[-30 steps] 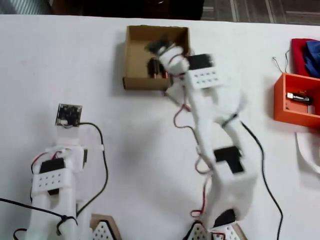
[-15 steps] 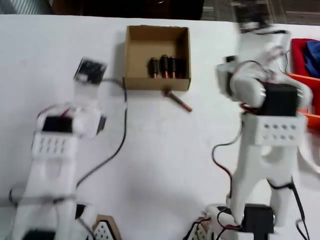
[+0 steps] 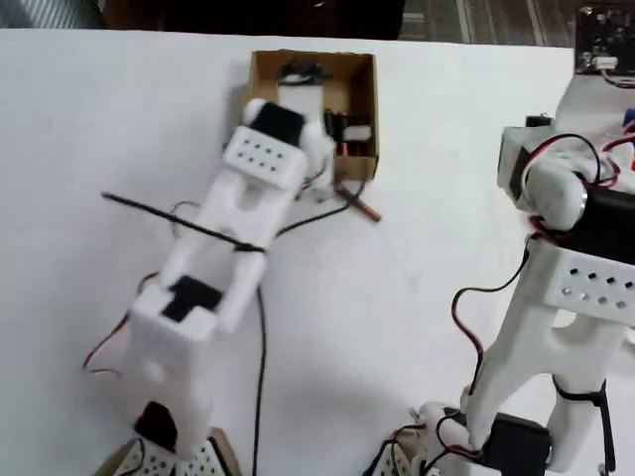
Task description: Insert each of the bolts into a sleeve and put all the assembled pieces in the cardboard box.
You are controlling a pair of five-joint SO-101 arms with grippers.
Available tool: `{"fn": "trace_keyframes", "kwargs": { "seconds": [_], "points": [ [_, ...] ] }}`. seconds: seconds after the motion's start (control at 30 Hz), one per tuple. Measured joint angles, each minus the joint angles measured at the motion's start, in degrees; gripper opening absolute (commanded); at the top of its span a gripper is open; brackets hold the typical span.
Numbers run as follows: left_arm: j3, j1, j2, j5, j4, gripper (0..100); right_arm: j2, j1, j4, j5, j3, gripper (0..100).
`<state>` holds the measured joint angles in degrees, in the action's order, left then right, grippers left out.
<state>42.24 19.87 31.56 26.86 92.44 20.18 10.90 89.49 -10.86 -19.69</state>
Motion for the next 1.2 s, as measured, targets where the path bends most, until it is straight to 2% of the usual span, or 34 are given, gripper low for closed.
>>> {"fn": "trace_keyframes", "kwargs": {
  "seconds": [0.13,0.33,0.5,0.67,1.0,1.2],
  "points": [
    [12.5,2.7,7.1,4.5,0.8,14,0.0,1.8,0.0,0.0,0.0,2.3],
    [20.4,3.4,19.0,15.7,0.8,32,0.0,3.4,0.1,0.0,0.0,2.3],
    [29.1,3.4,28.0,22.9,0.5,28,0.0,3.4,0.1,0.0,0.0,2.3],
    [33.9,3.8,34.1,26.5,-1.3,21,0.0,3.4,0.1,0.0,0.0,2.3],
    [34.2,3.4,37.8,26.8,-7.6,20,0.0,3.4,1.6,0.0,0.0,2.3],
    [34.2,3.4,40.3,26.1,-8.0,20,0.0,3.4,1.6,0.0,0.0,2.3]
  ]
}}
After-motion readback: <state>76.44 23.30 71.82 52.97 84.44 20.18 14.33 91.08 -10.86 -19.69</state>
